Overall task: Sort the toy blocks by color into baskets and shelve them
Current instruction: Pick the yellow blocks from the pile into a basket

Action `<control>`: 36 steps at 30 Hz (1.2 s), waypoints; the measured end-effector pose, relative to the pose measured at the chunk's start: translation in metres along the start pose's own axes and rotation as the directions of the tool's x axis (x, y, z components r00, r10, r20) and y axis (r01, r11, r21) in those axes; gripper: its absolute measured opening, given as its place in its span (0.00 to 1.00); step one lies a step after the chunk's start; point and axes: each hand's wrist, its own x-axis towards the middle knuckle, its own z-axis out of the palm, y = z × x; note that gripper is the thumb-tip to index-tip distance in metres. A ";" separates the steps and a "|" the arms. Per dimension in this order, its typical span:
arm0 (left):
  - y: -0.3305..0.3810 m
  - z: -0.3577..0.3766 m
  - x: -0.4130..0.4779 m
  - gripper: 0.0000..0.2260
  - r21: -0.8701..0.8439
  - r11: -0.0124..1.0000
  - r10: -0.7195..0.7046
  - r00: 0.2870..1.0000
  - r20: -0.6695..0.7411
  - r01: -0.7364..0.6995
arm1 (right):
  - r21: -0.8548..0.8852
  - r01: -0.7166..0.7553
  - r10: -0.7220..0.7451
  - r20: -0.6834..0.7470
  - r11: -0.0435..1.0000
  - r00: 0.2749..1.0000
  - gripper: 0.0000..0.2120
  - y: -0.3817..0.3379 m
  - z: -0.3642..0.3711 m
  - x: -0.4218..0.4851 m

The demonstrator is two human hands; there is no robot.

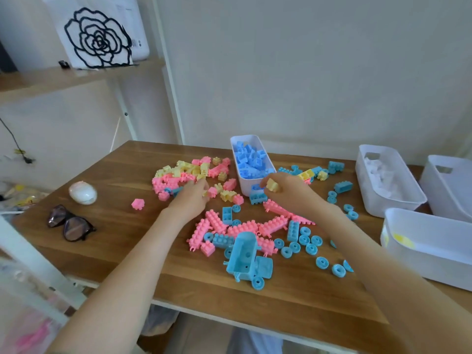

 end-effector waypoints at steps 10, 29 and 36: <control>-0.003 -0.019 -0.016 0.08 -0.084 0.996 0.039 0.999 -0.012 -0.040 | -0.063 0.114 -0.112 0.042 0.991 0.993 0.16 -0.045 0.061 0.037; 0.192 -0.004 -0.058 0.07 -0.206 0.859 0.496 0.862 0.103 -0.469 | -0.004 -0.333 0.329 -0.149 0.943 0.933 0.11 0.061 -0.106 -0.111; 0.270 0.023 -0.069 0.08 -0.195 0.783 0.621 0.759 0.194 -0.591 | -0.152 -0.451 0.455 -0.007 0.880 0.890 0.08 0.135 -0.133 -0.160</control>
